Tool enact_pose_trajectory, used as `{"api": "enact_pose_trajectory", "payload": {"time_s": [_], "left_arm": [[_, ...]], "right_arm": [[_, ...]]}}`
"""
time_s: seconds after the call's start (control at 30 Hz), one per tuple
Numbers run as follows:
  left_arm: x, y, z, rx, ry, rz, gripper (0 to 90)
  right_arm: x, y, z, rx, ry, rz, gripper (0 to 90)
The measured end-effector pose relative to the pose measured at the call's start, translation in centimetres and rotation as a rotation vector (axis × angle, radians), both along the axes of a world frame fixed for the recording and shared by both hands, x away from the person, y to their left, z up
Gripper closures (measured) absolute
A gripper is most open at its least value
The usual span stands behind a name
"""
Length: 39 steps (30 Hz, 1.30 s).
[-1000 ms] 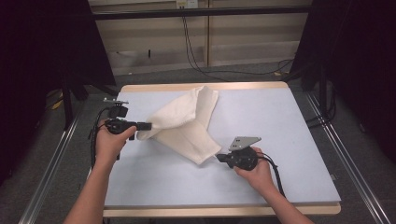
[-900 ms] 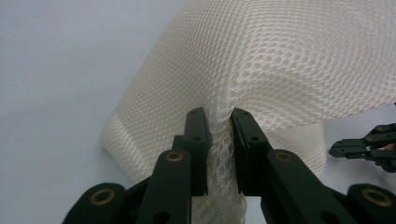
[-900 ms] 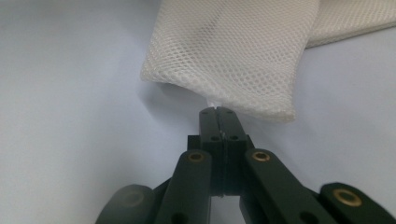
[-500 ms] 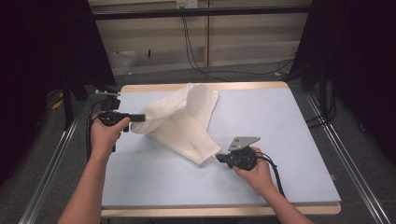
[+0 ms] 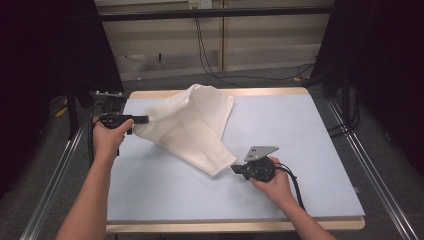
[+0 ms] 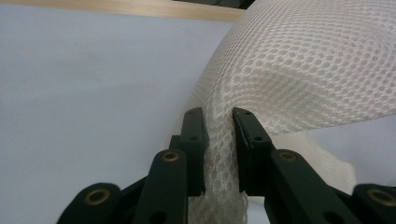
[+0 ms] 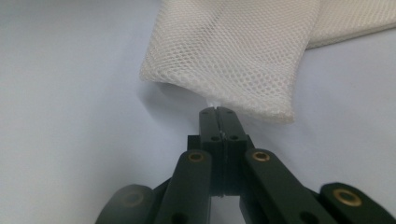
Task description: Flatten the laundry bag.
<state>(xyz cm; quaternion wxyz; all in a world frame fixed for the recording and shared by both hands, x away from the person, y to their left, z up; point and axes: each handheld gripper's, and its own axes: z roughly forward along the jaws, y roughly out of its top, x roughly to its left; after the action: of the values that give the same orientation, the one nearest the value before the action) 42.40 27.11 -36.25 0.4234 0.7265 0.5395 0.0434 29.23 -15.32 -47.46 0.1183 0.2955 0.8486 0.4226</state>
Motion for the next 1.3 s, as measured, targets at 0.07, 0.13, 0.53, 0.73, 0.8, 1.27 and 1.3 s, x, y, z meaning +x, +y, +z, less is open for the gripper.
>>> {"api": "enact_pose_trajectory", "payload": {"time_s": [0.07, 0.13, 0.53, 0.73, 0.8, 1.27, 1.3], "left_arm": [[0.1, 0.0, 0.0, 0.009, -0.015, 0.004, 74.9], [0.2, 0.2, 0.0, 0.019, -0.02, 0.003, 74.3], [0.3, 1.2, 0.0, 0.126, -0.1, 0.075, 46.6], [0.0, 1.4, -0.2, 0.149, -0.08, 0.058, 39.3], [-0.2, 0.9, -0.4, 0.177, -0.073, 0.03, 38.2], [-1.5, -2.4, -3.0, 0.214, -0.038, -0.105, 33.0], [-1.6, -2.7, -3.1, 0.231, -0.045, -0.125, 32.7]], "right_arm": [[0.0, 0.0, 0.0, 0.0, 0.0, 0.005, 90.0], [-0.1, 0.0, 0.0, -0.004, -0.001, 0.003, 90.0], [-0.1, 0.1, -0.1, -0.013, -0.002, 0.003, 90.0], [-0.1, 0.0, -0.1, -0.013, -0.002, -0.005, 90.0], [0.0, -0.1, 0.0, -0.005, -0.005, -0.008, 90.0], [0.2, -0.4, 0.1, 0.019, 0.006, -0.045, 86.0], [0.3, -0.5, 0.1, 0.019, 0.001, -0.053, 84.8]]}}
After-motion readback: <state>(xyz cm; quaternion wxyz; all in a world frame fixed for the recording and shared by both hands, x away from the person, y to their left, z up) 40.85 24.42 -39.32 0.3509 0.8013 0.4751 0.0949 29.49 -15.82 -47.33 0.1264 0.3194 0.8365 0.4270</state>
